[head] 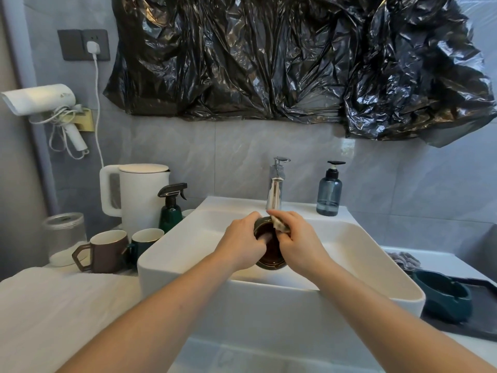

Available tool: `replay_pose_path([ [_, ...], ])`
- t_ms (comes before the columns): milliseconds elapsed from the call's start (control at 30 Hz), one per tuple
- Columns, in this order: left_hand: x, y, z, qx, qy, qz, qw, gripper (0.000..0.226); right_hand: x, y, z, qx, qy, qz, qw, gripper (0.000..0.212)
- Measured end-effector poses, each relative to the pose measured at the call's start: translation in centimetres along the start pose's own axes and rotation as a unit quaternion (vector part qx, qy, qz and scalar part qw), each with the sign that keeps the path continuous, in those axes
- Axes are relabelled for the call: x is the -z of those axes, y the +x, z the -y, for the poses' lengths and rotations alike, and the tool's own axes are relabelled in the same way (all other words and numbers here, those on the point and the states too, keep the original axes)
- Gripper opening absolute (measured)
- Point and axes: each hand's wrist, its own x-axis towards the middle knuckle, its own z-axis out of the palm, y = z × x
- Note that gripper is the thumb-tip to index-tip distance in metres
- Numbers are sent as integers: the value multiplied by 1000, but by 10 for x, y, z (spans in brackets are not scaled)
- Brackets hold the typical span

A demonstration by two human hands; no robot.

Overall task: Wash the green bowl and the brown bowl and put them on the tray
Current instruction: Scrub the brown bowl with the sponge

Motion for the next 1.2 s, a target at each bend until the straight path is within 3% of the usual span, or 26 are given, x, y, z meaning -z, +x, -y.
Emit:
replay_pose_path([
  [167,1,2,-2,-11,37,-41,998,6,-1,-1,4,-15,-8,13,1000,39],
  [267,2,4,-1,6,31,-77,997,10,0,-3,2,-61,80,35,994,22],
  [333,2,4,0,4,24,-83,996,11,-1,-2,0,-55,115,29,991,22],
  [500,0,2,-3,-23,35,-43,998,11,-3,1,-2,29,-2,-3,1000,40],
  [600,0,2,-3,-19,32,-62,997,11,-4,2,-2,34,-28,-8,999,39],
  [800,5,5,0,27,25,-114,993,11,-3,0,-2,-108,-9,48,993,23],
  [867,4,4,0,12,30,-96,995,12,-3,1,-3,-70,1,24,997,20],
  [1000,-1,0,-6,-20,41,-44,998,13,-2,2,-2,53,-22,-20,998,36],
  [1067,-1,0,-8,-20,34,-52,998,14,-3,2,-2,64,-23,-30,997,35],
  [1200,5,1,-7,5,22,-107,994,11,-5,4,-5,-28,24,-11,999,21],
])
